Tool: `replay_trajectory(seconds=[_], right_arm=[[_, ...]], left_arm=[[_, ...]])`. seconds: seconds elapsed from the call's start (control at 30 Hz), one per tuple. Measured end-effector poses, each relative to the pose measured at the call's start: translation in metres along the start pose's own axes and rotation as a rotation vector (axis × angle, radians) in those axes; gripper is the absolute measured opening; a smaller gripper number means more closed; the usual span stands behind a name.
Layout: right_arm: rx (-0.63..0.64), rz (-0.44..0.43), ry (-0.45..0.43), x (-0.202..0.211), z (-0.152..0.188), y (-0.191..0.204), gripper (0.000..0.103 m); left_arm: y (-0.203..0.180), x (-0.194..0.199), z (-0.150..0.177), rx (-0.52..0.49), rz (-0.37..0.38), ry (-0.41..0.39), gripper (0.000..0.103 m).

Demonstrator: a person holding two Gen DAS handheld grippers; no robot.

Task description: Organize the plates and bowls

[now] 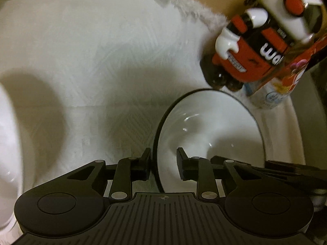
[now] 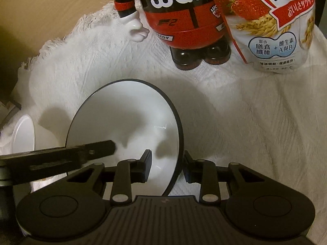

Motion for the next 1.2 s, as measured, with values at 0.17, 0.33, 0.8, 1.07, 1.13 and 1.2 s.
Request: replay_trajectory(seconds=[0.17,0.33,0.8,1.07,1.13,1.2], right_arm=[[-0.001,-0.001,0.016,-0.007,-0.001,0.002,0.033],[0.030,0.005,0.019,-0.011,-0.004,0.007,0.037],[0.103,-0.026,-0.013,0.018,0.005,0.019,0.037],[0.164,-0.075,-0.109,0.077,0.018,0.017,0.037],[0.168,-0.092,-0.133,0.096,0.022,0.009,0.037],[0.168,-0.103,-0.153,0.112,0.028,-0.002,0.037]], left_arm=[[-0.006,-0.007,-0.006,-0.026,-0.012,0.012,0.034],[-0.003,-0.010,-0.008,0.007,0.002,0.037,0.033],[-0.018,0.033,-0.001,-0.010,-0.032,-0.039,0.034],[-0.057,0.088,0.013,-0.032,-0.024,-0.119,0.038],[-0.071,0.101,0.019,-0.045,-0.009,-0.138,0.038],[-0.087,0.111,0.027,-0.059,0.008,-0.151,0.038]])
Point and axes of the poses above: each gripper's, at about its wrist camera, not at the fingertips, and x roughly against the way its jaws point, y to its left, z to its underside, the point moved 1 cm from there along -x, roughly the way its jaws point, and after that the axes turned 4 degrees about -x, right-handed, at the moved point
